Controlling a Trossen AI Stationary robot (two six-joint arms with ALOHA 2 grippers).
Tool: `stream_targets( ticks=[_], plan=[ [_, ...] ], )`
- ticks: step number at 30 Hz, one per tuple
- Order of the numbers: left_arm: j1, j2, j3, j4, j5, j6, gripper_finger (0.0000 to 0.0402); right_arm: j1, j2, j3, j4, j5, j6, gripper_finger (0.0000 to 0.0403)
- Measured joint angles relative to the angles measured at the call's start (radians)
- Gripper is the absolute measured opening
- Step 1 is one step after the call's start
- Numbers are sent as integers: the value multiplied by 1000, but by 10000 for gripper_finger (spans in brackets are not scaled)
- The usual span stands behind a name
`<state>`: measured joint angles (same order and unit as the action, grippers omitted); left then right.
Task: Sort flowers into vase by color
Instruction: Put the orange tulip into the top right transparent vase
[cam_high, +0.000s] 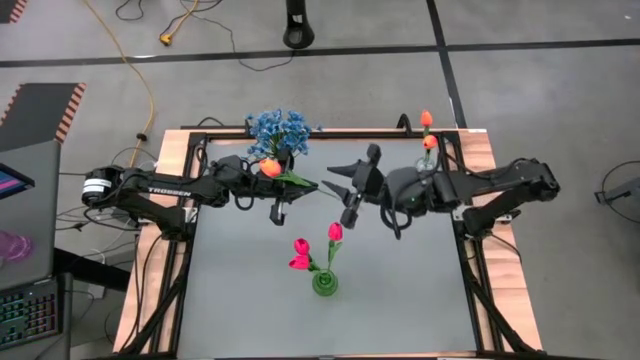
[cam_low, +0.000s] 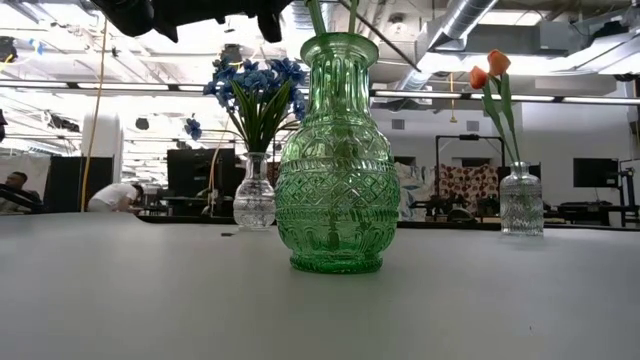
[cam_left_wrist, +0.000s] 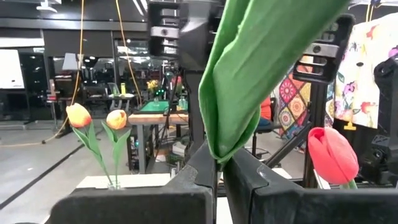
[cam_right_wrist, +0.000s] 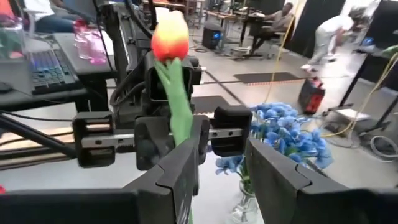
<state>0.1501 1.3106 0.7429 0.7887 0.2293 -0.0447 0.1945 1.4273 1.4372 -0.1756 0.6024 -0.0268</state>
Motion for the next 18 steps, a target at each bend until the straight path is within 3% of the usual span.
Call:
stream_targets(
  ticks=[8, 18],
  plan=[
    [0, 0, 0, 0, -1, 22, 1, -71, 1, 0, 7, -185, 57, 169],
    [0, 0, 0, -18, -1, 22, 1, -72, 76, 0, 88, -232, 34, 169]
  ],
)
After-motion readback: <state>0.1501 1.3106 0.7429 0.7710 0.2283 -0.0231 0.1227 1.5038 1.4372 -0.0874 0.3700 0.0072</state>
